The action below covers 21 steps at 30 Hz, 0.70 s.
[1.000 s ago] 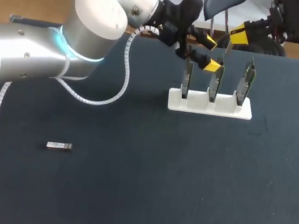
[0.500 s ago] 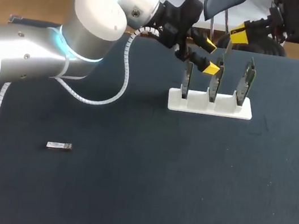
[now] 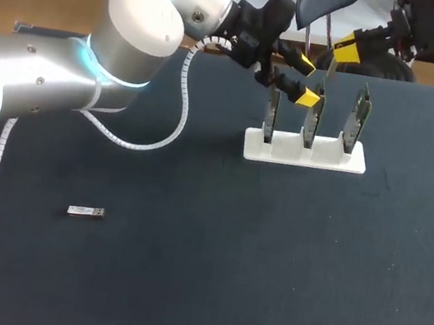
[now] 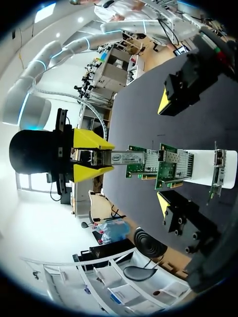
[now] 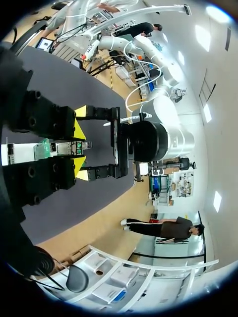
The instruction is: Pick up the optical module with the left hand, and insert it into the network port with the right hand.
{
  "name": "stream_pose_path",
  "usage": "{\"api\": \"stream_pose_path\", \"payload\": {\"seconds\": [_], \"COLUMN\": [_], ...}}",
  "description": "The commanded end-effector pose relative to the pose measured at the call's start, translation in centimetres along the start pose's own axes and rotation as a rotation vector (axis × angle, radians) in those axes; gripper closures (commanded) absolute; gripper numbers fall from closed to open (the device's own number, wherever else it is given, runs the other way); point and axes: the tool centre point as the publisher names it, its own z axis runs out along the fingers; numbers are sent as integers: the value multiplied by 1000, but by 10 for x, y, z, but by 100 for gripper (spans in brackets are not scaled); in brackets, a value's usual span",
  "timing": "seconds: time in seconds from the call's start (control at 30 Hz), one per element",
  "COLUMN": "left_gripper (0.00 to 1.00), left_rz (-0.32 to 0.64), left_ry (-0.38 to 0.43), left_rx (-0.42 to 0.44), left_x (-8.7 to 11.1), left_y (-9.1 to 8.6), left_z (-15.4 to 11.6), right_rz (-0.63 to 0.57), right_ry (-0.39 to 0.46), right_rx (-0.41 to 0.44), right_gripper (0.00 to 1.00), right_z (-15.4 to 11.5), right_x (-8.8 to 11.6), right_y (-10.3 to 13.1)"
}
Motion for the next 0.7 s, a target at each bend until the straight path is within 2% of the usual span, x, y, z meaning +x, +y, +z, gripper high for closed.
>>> {"api": "stream_pose_path", "payload": {"seconds": [0.03, 0.7], "left_gripper": [0, 0], "left_rz": [1, 1], "left_ry": [0, 0], "left_rx": [3, 3], "left_x": [1, 1], "left_y": [1, 1], "left_z": [0, 0], "right_rz": [-2, -22], "right_ry": [1, 29], "right_rx": [-2, -13], "right_gripper": [100, 100], "right_z": [0, 3], "right_x": [0, 4], "right_y": [-1, -3]}}
